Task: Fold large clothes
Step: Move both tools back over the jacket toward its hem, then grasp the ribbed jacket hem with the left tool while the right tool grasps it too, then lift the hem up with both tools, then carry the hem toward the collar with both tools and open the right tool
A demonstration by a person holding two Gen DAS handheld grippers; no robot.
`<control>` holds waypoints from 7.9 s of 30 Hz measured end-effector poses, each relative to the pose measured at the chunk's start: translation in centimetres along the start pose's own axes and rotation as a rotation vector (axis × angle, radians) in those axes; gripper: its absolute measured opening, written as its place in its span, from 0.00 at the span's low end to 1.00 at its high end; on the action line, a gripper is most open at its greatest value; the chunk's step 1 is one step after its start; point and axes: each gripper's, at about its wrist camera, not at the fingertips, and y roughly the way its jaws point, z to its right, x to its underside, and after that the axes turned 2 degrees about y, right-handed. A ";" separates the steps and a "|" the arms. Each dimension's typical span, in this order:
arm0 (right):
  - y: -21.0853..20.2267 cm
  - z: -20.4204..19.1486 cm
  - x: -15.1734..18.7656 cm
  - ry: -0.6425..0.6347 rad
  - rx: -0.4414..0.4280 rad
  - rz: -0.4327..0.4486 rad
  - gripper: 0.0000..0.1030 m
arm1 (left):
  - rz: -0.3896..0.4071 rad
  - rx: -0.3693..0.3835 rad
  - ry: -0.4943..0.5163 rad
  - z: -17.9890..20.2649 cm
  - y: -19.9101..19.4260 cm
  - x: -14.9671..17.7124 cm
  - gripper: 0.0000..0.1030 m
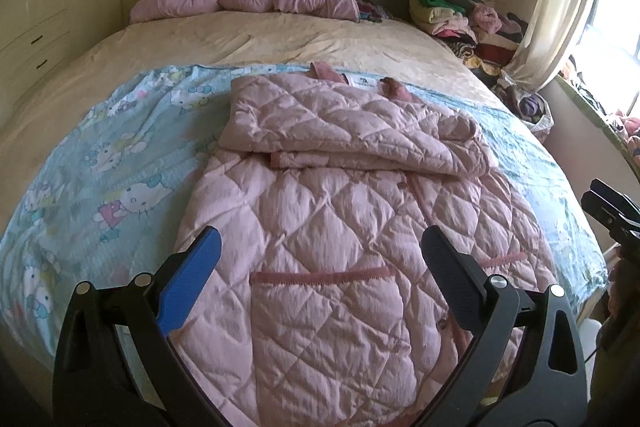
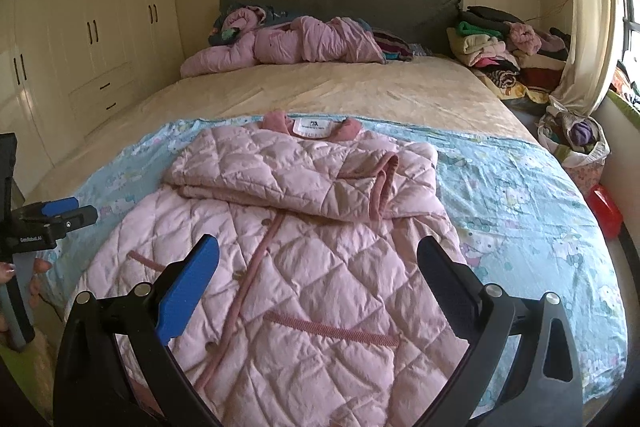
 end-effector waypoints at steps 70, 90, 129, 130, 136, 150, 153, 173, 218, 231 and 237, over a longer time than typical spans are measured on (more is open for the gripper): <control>2.2 11.6 17.2 0.150 -0.058 -0.407 0.67 | -0.320 -0.073 -0.129 -9.4 3.7 14.1 0.91; 2.7 12.4 18.7 0.222 -0.162 -0.469 0.76 | -0.187 0.059 -0.115 -7.7 1.2 13.2 0.17; -4.2 12.4 11.6 0.233 -0.323 -0.130 0.19 | 0.006 0.059 -0.050 -4.7 -3.8 7.4 0.11; -4.2 12.4 11.4 0.234 -0.324 -0.122 0.19 | 0.012 0.060 -0.051 -4.6 -3.9 7.1 0.11; -4.5 12.5 9.9 0.242 -0.329 -0.074 0.19 | 0.037 0.046 -0.039 -4.1 -4.3 5.6 0.11; -4.2 12.7 6.9 0.243 -0.346 -0.007 0.19 | 0.074 0.019 -0.033 -3.6 -4.4 3.3 0.11; -4.1 12.8 6.1 0.249 -0.347 0.016 0.19 | 0.083 0.018 -0.038 -3.8 -4.4 2.9 0.11; -1.6 14.3 -2.0 0.274 -0.301 0.125 0.19 | 0.168 0.014 -0.086 -5.2 -2.9 -4.5 0.11; 13.7 17.5 -13.4 0.349 -0.143 0.060 0.20 | 0.158 -0.111 -0.076 -6.1 7.0 -15.0 0.12; 17.7 19.8 -13.3 0.516 -0.206 -0.015 0.41 | 0.094 -0.132 -0.069 -6.7 11.3 -15.3 0.13; 15.4 19.7 -13.4 0.523 -0.172 0.058 0.92 | 0.084 -0.129 -0.077 -7.0 12.5 -15.3 0.13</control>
